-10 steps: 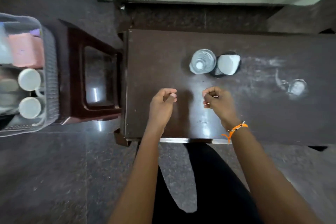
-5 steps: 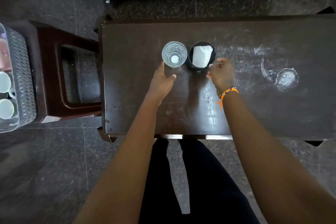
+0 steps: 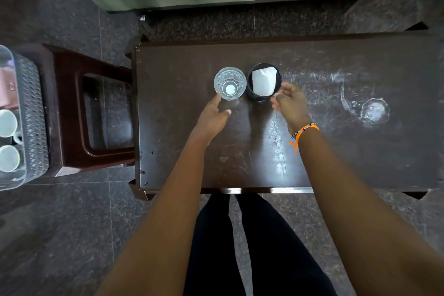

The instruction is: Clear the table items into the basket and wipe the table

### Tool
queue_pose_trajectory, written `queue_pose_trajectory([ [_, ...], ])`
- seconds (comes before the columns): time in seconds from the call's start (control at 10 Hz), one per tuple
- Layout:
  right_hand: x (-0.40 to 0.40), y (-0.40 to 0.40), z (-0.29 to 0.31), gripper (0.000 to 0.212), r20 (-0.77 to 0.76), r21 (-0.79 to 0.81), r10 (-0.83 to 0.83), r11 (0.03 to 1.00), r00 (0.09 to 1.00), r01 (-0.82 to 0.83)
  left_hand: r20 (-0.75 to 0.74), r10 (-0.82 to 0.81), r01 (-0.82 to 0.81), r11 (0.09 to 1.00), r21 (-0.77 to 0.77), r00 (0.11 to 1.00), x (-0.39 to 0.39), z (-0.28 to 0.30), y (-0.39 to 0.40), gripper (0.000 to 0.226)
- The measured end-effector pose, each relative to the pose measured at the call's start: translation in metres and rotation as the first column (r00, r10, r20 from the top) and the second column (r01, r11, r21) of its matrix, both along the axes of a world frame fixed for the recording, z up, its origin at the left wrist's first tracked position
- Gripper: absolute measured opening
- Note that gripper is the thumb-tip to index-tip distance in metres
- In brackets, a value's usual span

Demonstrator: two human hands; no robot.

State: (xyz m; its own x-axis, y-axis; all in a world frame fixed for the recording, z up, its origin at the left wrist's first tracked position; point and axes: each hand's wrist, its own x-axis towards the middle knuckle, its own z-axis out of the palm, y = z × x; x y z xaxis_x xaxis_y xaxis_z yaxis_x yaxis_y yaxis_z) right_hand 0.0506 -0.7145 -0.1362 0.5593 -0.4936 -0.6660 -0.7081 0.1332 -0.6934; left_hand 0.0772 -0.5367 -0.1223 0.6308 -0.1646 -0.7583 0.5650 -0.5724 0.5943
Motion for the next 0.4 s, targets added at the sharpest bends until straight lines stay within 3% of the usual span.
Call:
queue_pose_trajectory([
  [0.1,-0.004,0.007,0.01,0.036,-0.004,-0.089,-0.007,0.996,1.0,0.007,0.044,0.014,-0.015,0.999,0.032,0.999,-0.003,0.016,0.005,0.049],
  [0.2,-0.009,0.021,0.037,0.028,0.058,-0.055,-0.017,0.998,0.998,0.02,0.105,0.04,-0.04,0.999,-0.008,0.994,-0.012,0.043,0.01,0.034],
  [0.4,-0.002,0.047,0.133,0.018,0.32,0.048,0.01,0.998,0.947,-0.027,0.305,0.174,-0.127,0.978,-0.166,0.937,-0.017,0.117,0.022,0.022],
])
